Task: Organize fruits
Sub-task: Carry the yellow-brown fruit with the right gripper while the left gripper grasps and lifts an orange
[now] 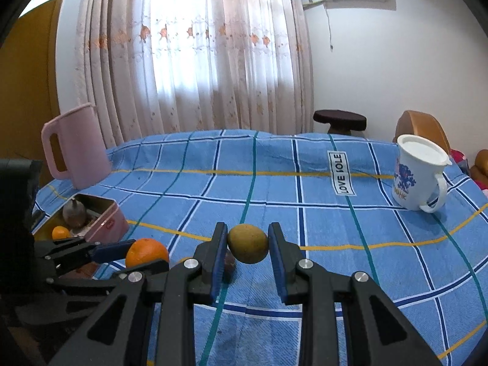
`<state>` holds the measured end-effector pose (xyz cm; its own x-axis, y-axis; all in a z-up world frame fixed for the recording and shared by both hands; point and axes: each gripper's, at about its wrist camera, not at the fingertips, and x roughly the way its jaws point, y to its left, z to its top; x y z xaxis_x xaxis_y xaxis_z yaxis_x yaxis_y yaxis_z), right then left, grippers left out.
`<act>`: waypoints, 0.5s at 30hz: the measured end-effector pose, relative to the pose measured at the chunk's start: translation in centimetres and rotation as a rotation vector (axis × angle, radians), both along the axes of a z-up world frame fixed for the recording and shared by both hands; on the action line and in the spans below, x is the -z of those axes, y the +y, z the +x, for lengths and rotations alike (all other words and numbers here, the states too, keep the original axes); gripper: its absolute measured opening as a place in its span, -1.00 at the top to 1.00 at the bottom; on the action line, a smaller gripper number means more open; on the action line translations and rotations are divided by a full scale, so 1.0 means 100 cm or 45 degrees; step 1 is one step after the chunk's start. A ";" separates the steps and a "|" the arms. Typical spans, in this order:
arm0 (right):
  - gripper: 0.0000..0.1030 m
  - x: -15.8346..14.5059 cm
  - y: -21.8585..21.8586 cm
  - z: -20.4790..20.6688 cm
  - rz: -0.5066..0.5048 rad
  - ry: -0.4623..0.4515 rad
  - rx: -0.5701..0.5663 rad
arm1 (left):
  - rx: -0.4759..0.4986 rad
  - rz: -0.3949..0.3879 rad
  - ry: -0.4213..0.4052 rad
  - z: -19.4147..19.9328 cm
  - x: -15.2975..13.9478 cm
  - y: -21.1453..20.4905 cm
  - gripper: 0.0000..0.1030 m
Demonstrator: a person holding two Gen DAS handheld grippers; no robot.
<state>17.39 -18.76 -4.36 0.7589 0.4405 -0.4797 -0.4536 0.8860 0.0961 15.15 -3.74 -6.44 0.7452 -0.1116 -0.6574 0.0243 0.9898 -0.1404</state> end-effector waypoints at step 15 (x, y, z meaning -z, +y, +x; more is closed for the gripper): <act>0.43 -0.008 0.000 -0.016 0.003 -0.118 -0.023 | -0.065 0.073 -0.232 -0.027 -0.022 -0.001 0.06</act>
